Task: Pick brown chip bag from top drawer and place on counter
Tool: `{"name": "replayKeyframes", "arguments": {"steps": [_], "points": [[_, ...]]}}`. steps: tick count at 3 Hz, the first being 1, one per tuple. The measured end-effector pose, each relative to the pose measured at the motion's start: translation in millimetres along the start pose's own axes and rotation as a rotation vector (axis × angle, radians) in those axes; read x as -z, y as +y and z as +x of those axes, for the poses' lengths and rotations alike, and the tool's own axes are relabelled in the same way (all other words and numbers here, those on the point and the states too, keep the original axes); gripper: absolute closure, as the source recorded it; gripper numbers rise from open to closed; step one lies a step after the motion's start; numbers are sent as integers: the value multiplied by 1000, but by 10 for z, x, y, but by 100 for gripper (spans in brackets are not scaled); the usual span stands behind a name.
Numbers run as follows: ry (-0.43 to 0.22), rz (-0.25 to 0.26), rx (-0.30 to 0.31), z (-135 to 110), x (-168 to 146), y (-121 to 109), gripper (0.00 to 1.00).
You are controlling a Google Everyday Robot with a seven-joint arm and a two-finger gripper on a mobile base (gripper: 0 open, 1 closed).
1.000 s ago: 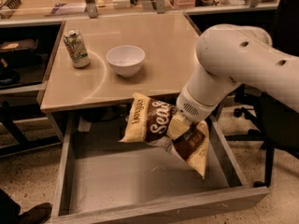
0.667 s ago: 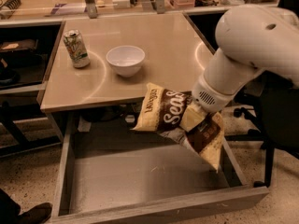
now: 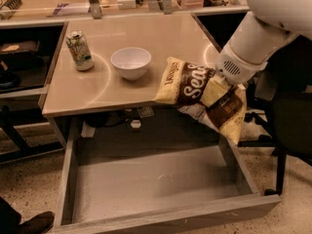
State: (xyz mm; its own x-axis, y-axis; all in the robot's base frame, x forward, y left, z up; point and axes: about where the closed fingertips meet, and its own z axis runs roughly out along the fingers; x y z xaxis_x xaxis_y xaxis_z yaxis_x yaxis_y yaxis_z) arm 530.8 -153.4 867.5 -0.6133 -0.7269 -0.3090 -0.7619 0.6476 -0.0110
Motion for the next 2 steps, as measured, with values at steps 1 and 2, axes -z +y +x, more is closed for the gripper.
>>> {"name": "replayKeyframes", "arguments": {"steps": [1,2], "points": [[-23,19,-14,-207,96,-359,100],[-33,25,-28,-423,107,-688,100]]}}
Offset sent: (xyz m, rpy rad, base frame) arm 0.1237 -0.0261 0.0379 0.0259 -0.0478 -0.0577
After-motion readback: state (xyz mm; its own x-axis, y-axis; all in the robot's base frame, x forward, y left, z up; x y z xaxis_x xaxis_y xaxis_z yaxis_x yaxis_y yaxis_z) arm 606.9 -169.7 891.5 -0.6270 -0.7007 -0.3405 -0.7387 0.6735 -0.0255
